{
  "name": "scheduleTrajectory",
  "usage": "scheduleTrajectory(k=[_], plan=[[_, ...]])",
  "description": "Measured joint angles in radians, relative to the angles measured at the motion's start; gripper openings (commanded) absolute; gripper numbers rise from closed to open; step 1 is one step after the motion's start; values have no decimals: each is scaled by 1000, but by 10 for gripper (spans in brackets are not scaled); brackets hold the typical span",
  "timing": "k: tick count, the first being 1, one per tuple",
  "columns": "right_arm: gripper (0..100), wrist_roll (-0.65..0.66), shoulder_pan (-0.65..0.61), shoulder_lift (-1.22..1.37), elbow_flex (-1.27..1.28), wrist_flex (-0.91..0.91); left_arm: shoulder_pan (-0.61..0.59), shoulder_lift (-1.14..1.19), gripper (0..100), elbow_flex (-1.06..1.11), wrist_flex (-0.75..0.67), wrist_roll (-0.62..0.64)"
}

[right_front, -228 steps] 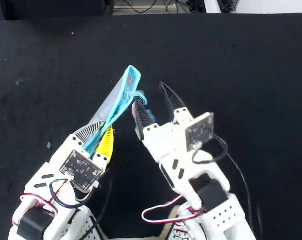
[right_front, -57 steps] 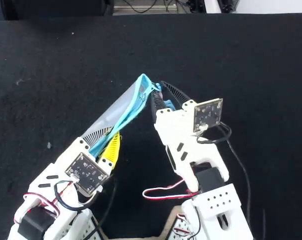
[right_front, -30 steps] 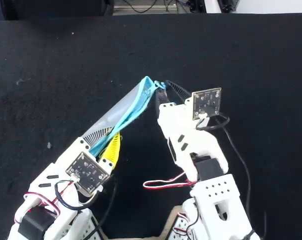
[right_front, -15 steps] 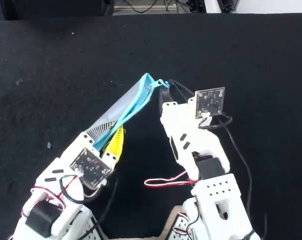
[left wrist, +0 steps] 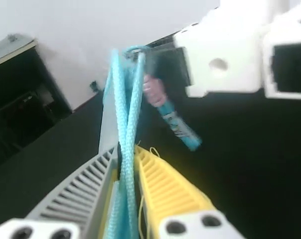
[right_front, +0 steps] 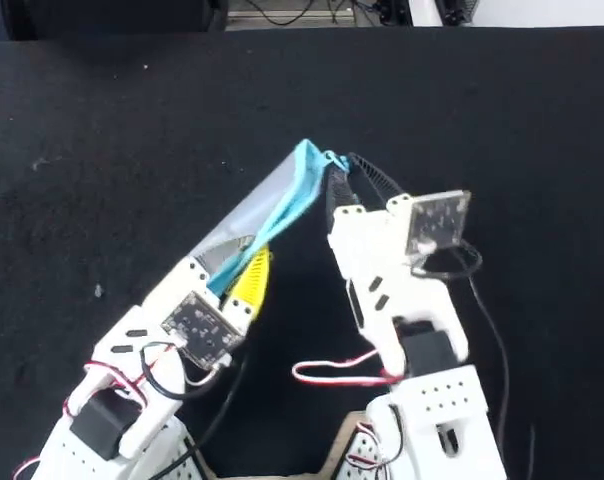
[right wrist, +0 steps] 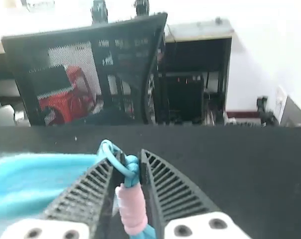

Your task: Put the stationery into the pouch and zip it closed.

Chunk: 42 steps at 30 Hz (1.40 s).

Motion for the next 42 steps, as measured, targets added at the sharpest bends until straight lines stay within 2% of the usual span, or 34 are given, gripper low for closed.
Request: scheduleTrajectory(k=[5, 9, 12, 15, 26, 31, 42], plan=[[10, 0, -58, -147, 15, 72, 43, 2, 31, 5, -78, 2], [10, 0, -63, -215, 15, 133, 46, 2, 33, 5, -87, 3], [10, 0, -64, -236, 15, 149, 46, -11, 36, 0, -29, 3], [10, 0, -75, -244, 17, 150, 49, -14, 81, -28, 44, -2], [10, 0, -107, -244, 17, 150, -77, -12, 104, -155, 328, 3], [10, 0, -180, -255, 37, 161, -92, -12, 159, -198, 385, 3], [10, 92, -256, -264, 40, 161, -91, -12, 159, -281, 446, 3]])
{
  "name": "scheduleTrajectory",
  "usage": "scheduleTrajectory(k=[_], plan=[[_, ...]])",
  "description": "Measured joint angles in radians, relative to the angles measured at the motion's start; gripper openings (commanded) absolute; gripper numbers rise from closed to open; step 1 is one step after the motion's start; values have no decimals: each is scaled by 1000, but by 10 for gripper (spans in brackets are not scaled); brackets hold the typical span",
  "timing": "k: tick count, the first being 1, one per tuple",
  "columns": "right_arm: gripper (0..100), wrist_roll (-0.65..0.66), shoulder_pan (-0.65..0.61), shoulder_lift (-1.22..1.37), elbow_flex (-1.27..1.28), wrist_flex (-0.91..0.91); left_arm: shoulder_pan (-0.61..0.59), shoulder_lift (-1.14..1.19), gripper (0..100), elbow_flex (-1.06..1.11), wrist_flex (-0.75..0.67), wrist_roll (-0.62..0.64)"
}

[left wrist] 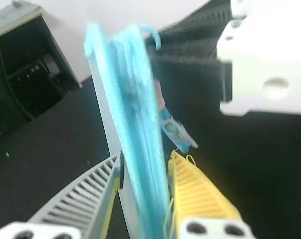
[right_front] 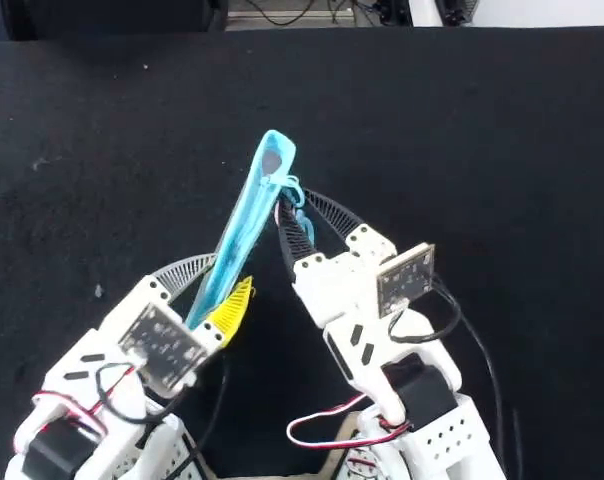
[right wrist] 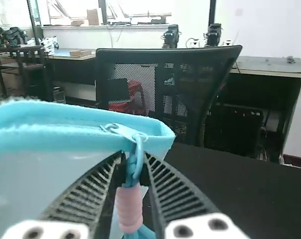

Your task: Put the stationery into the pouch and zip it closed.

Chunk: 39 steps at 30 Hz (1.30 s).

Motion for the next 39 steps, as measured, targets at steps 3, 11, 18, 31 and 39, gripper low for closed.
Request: scheduleTrajectory(k=[3, 11, 18, 31, 39], plan=[[10, 2, -2, 0, 0, 0, 6, 0, 159, -44, 0, -2], [10, 2, -2, 0, 0, 0, 48, 14, 158, -87, -81, -2], [10, 2, -2, 0, 0, 0, 68, 169, 158, -117, -152, -2], [10, 2, -2, 0, 0, 0, 68, 229, 157, -181, -152, -2], [10, 2, -2, 0, 0, 0, 64, 229, 48, -181, -152, 0]])
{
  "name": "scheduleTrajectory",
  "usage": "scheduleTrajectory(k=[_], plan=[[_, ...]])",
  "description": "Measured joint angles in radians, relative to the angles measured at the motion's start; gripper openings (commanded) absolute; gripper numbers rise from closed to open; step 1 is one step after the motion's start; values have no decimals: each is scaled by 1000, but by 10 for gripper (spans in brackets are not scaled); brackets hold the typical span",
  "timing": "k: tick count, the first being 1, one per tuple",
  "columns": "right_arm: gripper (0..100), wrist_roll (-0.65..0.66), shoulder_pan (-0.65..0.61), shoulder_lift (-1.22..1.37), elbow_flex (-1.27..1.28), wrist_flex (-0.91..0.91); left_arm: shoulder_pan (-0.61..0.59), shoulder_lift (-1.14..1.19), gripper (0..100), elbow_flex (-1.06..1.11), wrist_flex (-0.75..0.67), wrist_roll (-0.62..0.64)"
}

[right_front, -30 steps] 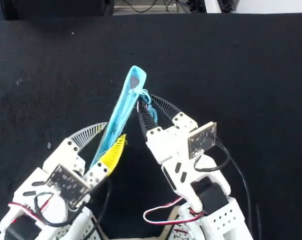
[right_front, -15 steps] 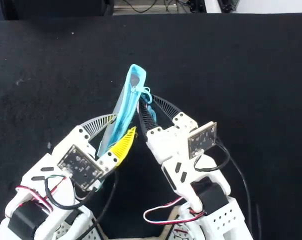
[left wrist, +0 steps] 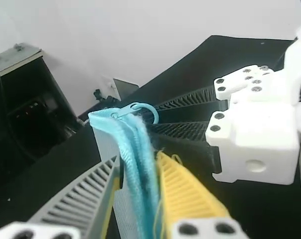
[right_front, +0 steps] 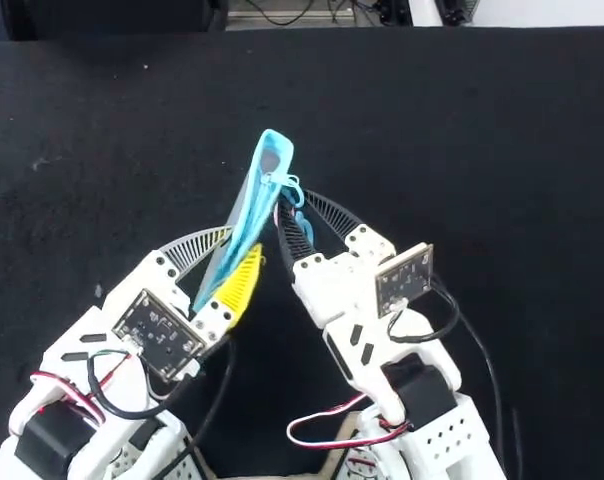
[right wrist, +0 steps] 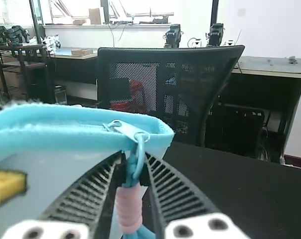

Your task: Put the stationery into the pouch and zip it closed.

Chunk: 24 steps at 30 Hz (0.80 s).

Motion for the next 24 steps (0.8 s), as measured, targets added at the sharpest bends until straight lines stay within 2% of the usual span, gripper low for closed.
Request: scheduleTrajectory(k=[15, 24], plan=[[11, 0, 0, 0, 0, 0, 6, 0, 30, 0, 3, 0], [11, 0, 0, -12, -2, 58, -15, 0, 30, 0, 20, -181]])
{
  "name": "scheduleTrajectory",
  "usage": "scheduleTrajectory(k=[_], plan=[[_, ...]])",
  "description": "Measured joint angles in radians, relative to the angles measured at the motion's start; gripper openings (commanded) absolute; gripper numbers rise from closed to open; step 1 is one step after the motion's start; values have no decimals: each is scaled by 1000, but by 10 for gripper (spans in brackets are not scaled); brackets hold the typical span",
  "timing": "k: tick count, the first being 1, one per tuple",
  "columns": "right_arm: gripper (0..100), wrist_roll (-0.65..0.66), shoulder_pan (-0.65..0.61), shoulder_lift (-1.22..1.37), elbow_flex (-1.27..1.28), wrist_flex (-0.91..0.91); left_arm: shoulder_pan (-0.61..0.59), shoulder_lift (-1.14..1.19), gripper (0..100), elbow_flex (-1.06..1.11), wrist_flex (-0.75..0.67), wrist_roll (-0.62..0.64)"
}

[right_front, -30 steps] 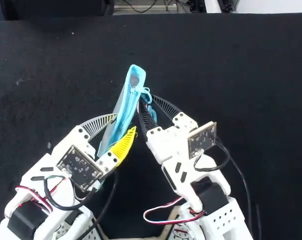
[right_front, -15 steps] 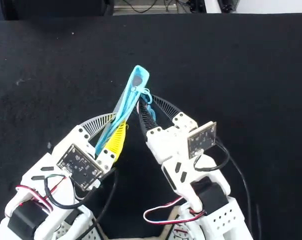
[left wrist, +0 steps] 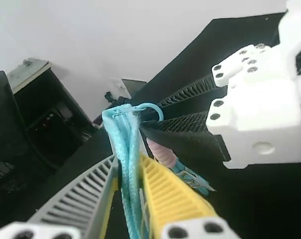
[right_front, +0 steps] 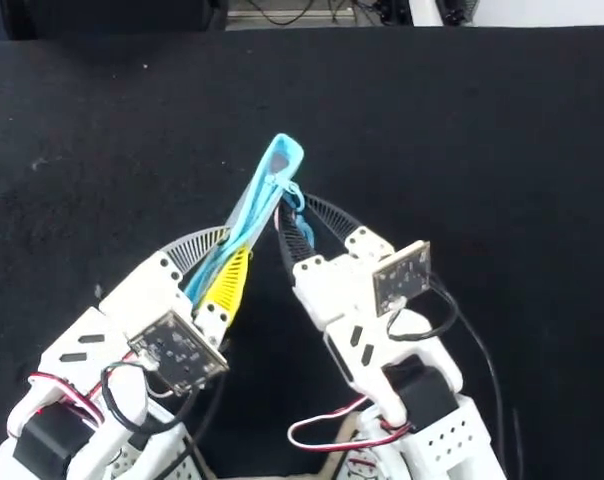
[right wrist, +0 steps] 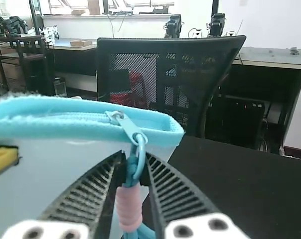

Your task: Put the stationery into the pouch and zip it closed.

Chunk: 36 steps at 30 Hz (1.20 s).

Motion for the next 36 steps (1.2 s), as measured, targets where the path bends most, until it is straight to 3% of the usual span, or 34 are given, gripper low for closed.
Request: scheduleTrajectory(k=[7, 13, 22, 29, 36], plan=[[20, 0, 0, 0, 0, 15, 0, -2, 30, -28, 74, -54], [146, 0, -6, 3, 0, 23, 0, -3, 30, -51, 121, -55], [147, 0, -6, 12, 0, 23, -21, -17, 30, -46, 106, -21], [147, 0, 12, 12, 0, 23, -259, -132, 30, 32, -25, 157], [147, 0, 32, 12, 0, 23, -422, -206, 30, 207, -304, 209]])
